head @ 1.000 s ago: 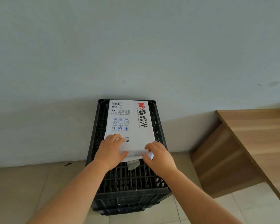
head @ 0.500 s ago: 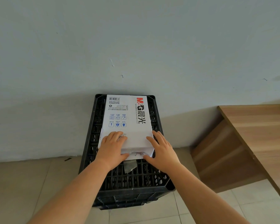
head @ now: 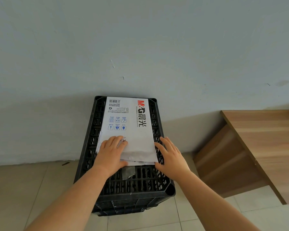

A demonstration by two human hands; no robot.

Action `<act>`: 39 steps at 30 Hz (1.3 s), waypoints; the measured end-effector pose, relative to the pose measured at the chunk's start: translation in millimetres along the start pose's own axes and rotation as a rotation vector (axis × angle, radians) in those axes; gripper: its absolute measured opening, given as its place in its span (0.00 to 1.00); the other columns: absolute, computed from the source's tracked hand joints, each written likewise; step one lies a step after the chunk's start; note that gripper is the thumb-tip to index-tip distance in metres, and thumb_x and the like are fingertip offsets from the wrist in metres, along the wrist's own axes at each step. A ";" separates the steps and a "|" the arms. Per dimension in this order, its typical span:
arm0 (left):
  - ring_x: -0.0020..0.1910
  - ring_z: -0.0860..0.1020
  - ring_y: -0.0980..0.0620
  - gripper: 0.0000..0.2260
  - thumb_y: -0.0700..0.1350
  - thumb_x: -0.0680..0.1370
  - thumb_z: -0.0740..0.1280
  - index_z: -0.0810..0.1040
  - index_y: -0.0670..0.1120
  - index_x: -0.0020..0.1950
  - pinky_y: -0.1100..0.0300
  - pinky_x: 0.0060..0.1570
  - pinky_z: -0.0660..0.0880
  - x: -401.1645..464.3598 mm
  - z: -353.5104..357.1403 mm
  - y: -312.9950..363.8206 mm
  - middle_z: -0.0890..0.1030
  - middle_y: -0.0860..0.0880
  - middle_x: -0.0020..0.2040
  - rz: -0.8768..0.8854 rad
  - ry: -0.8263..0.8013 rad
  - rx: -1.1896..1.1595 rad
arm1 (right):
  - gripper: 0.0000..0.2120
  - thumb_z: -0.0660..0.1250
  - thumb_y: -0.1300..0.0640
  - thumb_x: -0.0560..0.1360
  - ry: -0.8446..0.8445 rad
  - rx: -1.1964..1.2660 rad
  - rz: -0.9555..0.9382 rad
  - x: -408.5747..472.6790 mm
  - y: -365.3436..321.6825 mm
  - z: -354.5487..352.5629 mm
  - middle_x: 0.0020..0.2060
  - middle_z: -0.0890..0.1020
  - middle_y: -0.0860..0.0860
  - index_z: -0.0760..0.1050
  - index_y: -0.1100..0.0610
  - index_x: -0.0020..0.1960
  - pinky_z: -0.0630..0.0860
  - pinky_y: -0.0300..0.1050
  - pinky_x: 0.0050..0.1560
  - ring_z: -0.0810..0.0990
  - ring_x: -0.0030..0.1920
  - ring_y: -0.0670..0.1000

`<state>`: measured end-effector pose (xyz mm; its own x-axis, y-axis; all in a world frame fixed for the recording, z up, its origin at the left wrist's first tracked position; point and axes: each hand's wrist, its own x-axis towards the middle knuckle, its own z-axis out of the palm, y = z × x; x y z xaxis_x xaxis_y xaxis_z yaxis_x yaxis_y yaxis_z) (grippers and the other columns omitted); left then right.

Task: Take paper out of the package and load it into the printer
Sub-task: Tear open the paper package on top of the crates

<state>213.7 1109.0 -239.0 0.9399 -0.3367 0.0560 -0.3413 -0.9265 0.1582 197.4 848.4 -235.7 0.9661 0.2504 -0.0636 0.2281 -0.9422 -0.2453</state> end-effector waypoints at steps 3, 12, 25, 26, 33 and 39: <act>0.71 0.62 0.45 0.33 0.60 0.69 0.71 0.67 0.50 0.70 0.48 0.70 0.57 -1.1 1.3 -0.9 0.65 0.47 0.72 0.009 0.004 0.032 | 0.34 0.61 0.40 0.76 0.013 -0.007 0.006 -2.6 -1.3 -0.3 0.79 0.50 0.47 0.52 0.43 0.77 0.46 0.49 0.74 0.44 0.79 0.51; 0.64 0.73 0.49 0.22 0.56 0.75 0.65 0.74 0.47 0.66 0.51 0.67 0.65 -8.7 -22.4 -6.6 0.76 0.50 0.65 0.095 0.079 -0.078 | 0.33 0.56 0.36 0.76 0.029 0.027 -0.014 -1.6 -13.4 -0.2 0.79 0.53 0.49 0.54 0.46 0.77 0.50 0.56 0.77 0.45 0.79 0.53; 0.58 0.79 0.49 0.22 0.58 0.75 0.58 0.81 0.45 0.57 0.51 0.59 0.73 -6.4 -56.7 -1.7 0.83 0.49 0.55 0.076 0.254 -0.074 | 0.32 0.64 0.41 0.76 0.151 0.145 -0.134 51.5 -74.3 -26.4 0.78 0.57 0.52 0.59 0.49 0.75 0.50 0.55 0.77 0.48 0.79 0.54; 0.60 0.78 0.49 0.21 0.57 0.75 0.59 0.81 0.44 0.58 0.51 0.61 0.72 -11.8 -57.5 -1.2 0.83 0.49 0.57 0.094 0.272 -0.072 | 0.32 0.64 0.42 0.76 0.147 0.145 -0.129 53.4 -74.4 -27.6 0.78 0.57 0.52 0.59 0.49 0.75 0.50 0.55 0.77 0.48 0.79 0.54; 0.56 0.79 0.51 0.13 0.50 0.76 0.66 0.82 0.45 0.55 0.57 0.58 0.75 -36.5 -50.6 6.3 0.83 0.49 0.54 0.334 0.297 -0.065 | 0.34 0.64 0.41 0.75 0.100 0.123 -0.045 61.1 -77.1 -35.0 0.78 0.55 0.52 0.56 0.48 0.76 0.47 0.55 0.77 0.46 0.78 0.55; 0.51 0.80 0.51 0.16 0.54 0.77 0.61 0.81 0.46 0.55 0.57 0.50 0.79 -37.4 -44.0 15.2 0.82 0.50 0.53 0.113 0.131 -0.124 | 0.35 0.65 0.40 0.74 0.075 0.156 -0.015 61.5 -72.4 -37.4 0.78 0.54 0.52 0.57 0.48 0.76 0.48 0.56 0.77 0.46 0.78 0.54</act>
<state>173.5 1114.8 -195.3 0.8904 -0.4056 0.2066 -0.4498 -0.8535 0.2632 244.9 923.8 -185.7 0.9704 0.2412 0.0119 0.2264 -0.8911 -0.3932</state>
